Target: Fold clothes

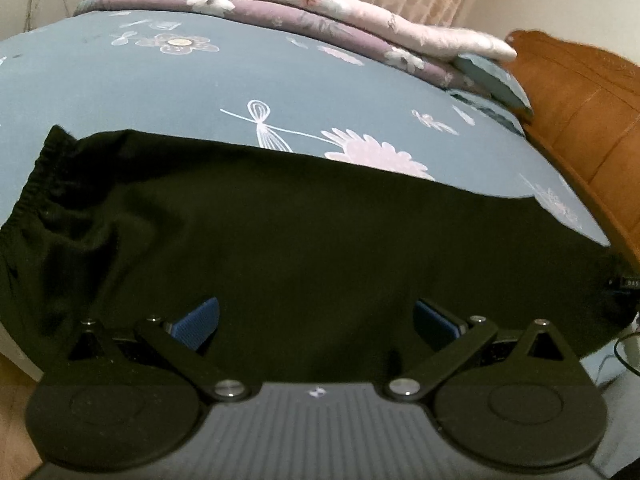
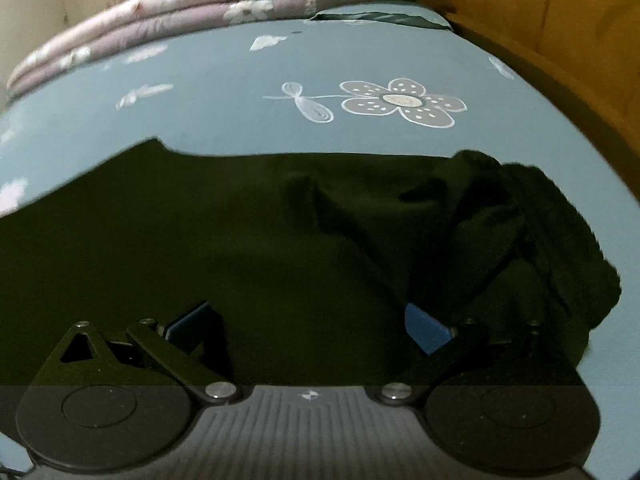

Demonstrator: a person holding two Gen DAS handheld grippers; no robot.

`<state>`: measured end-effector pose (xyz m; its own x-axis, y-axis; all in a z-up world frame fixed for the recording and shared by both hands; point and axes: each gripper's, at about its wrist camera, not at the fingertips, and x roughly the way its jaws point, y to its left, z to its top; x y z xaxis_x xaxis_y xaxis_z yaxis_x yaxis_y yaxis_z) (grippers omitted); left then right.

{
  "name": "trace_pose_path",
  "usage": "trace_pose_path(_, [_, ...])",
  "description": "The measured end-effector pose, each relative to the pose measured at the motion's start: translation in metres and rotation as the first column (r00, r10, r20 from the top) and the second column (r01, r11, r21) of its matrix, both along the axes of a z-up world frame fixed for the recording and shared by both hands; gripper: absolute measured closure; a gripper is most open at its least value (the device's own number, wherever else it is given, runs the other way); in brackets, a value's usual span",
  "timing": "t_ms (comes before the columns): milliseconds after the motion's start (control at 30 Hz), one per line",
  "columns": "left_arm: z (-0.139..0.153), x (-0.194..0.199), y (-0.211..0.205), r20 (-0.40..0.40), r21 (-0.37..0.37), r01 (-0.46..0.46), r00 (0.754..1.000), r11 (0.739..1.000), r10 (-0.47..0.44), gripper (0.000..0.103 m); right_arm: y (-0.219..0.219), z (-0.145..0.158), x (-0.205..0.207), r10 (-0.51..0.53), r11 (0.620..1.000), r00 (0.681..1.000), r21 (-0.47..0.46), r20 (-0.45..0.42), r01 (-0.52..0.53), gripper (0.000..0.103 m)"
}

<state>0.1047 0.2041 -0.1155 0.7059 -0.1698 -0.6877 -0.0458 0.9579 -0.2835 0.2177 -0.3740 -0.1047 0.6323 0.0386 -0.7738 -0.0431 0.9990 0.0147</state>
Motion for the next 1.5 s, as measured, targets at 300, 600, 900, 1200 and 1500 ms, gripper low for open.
trace_pose_path(300, [0.003,-0.001,-0.009,-0.022,0.048,0.015,1.0,0.999,-0.014,0.001,0.067,0.042,-0.043,0.172,0.984,0.978,0.033,0.116,-0.177,0.0])
trace_pose_path(600, [-0.002,-0.007,-0.021,-0.007,0.094,0.042,0.999,0.995,-0.041,0.001,0.119,0.001,-0.063,0.27,0.963,0.963,-0.002,0.009,-0.27,0.0])
trace_pose_path(900, [-0.003,-0.009,-0.016,0.025,0.066,0.02,0.999,0.998,-0.021,0.001,0.115,-0.006,-0.079,0.225,0.974,0.974,-0.009,0.028,-0.225,0.0])
trace_pose_path(1200, [-0.001,-0.001,-0.028,-0.024,0.146,0.03,0.999,0.989,-0.026,0.001,0.118,-0.008,-0.081,0.222,0.975,0.974,-0.01,0.048,-0.222,0.0])
trace_pose_path(1500, [0.049,-0.041,0.014,0.15,-0.035,0.011,0.989,0.999,-0.006,0.002,0.135,0.01,-0.088,0.272,0.962,0.959,-0.032,0.075,-0.27,0.0])
